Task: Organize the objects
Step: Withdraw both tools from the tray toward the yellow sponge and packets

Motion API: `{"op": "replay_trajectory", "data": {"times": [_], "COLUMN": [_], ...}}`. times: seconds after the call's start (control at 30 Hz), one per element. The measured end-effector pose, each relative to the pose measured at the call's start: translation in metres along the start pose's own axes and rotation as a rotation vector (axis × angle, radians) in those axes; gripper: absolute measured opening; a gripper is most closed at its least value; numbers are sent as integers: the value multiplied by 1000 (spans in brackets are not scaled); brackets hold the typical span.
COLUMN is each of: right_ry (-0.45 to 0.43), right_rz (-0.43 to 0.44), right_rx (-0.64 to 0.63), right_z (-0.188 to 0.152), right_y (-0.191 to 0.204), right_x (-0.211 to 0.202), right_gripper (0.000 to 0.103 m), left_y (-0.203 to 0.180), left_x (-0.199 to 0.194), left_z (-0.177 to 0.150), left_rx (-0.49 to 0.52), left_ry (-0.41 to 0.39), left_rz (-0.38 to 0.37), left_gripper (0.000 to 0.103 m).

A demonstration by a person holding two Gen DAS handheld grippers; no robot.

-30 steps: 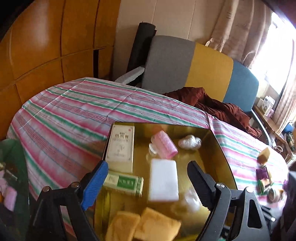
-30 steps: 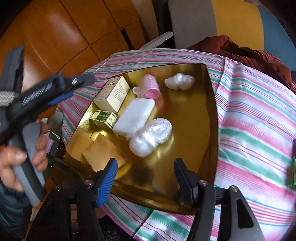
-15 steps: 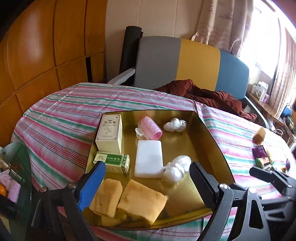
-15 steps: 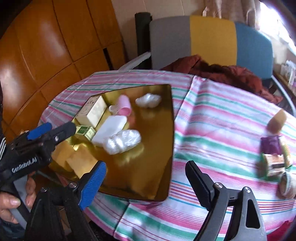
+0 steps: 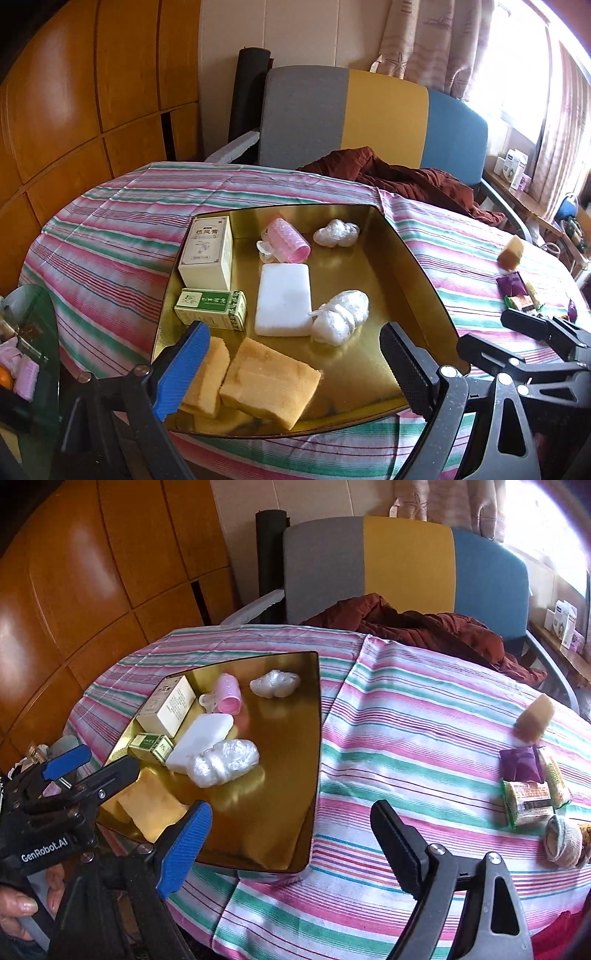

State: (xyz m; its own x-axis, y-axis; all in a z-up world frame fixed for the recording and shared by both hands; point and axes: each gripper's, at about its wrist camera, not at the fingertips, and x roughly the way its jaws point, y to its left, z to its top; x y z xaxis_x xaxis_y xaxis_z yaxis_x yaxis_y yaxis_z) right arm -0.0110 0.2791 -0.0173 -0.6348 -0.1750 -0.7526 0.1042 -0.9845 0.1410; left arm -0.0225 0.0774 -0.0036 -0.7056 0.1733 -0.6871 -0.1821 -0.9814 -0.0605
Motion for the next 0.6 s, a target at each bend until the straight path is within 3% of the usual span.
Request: {"op": "replay_trajectory", "data": {"times": [0.3, 0.6], "right_ry": [-18, 11], "right_rz": [-58, -155], "right_rx": [52, 208], "right_z": [3, -5], "right_y": [-29, -96], "right_x": [-7, -13], "right_gripper": [89, 89], "left_y": [-10, -24], "left_x": [0, 4], "left_z": [-2, -1], "left_rx": [25, 52], "left_ry": [13, 30], "left_rz": [-21, -53], "left_gripper": [95, 95]}}
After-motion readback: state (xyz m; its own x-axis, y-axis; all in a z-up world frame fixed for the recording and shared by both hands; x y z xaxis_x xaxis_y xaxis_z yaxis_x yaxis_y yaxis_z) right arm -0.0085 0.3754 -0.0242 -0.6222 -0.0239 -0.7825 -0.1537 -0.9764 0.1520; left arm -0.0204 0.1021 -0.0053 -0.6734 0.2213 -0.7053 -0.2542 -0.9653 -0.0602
